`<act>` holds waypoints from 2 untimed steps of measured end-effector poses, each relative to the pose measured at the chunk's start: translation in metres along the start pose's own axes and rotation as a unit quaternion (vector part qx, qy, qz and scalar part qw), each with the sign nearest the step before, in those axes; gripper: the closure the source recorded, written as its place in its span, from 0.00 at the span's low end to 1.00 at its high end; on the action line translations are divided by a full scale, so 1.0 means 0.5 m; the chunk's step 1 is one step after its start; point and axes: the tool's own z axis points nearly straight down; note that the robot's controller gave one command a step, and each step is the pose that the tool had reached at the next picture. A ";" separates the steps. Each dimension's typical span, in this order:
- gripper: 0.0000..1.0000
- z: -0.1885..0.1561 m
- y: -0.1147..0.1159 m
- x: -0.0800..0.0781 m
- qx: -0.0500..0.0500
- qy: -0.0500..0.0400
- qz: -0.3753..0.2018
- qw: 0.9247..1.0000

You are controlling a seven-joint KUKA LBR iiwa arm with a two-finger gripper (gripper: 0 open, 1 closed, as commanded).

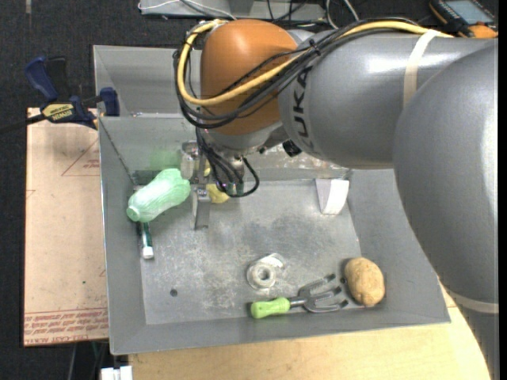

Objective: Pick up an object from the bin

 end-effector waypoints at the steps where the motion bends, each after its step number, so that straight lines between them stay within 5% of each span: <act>1: 0.00 -0.010 -0.002 -0.004 -0.001 -0.004 0.001 1.000; 2: 0.00 0.117 0.021 -0.039 -0.001 -0.005 -0.094 0.996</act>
Offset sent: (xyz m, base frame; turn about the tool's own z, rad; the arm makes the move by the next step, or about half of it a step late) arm 0.0364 0.0219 -0.1276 -0.3863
